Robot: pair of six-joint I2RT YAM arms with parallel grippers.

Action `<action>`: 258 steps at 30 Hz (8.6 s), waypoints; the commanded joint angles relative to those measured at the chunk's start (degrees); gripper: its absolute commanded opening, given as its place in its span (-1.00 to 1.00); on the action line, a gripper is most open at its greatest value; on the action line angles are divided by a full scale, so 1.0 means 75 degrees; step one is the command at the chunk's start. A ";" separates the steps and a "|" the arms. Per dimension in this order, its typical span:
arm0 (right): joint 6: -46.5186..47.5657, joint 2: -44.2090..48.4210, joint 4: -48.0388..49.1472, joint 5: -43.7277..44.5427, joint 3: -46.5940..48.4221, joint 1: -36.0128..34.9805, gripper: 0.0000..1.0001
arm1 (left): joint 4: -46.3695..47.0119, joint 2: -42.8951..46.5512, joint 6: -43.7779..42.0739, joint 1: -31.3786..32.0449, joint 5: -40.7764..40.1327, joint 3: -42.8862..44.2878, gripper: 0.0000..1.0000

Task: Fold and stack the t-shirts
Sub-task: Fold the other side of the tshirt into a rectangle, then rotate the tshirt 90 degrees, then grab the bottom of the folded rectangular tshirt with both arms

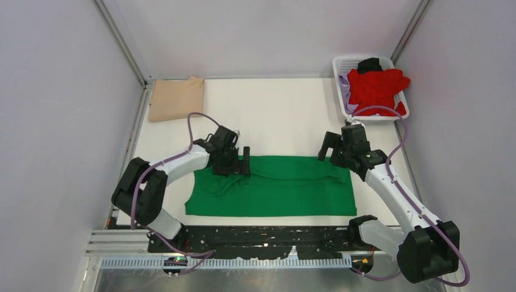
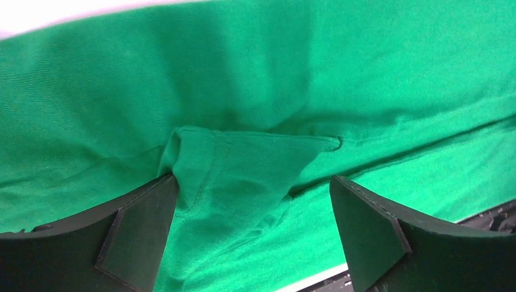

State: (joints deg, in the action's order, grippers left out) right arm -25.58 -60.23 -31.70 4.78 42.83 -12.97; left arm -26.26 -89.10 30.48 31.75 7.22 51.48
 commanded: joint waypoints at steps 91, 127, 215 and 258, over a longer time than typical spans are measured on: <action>0.0719 0.1209 0.0584 -0.0055 -0.0461 0.0049 0.91 | 0.0827 0.1710 -0.0158 0.0450 0.1674 -0.1031 0.98; 0.0290 -0.1193 0.0918 -0.1290 -0.0892 0.0002 0.91 | 0.1190 0.0442 0.1675 -0.0300 0.1751 -0.1364 0.98; -0.0473 0.1240 -0.0568 -0.1632 -0.2116 -0.0930 0.62 | 0.2162 0.0402 0.3351 0.2248 0.1736 -0.1826 -0.10; -0.0601 0.1416 0.0397 -0.3128 -0.2062 -0.1271 -0.89 | 0.2626 0.0556 0.2847 0.2331 0.2924 -0.1632 -1.00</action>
State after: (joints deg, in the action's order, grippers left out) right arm -31.03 -49.04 -33.65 -17.37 23.18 -22.17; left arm -8.38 -84.99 54.35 50.65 26.00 36.32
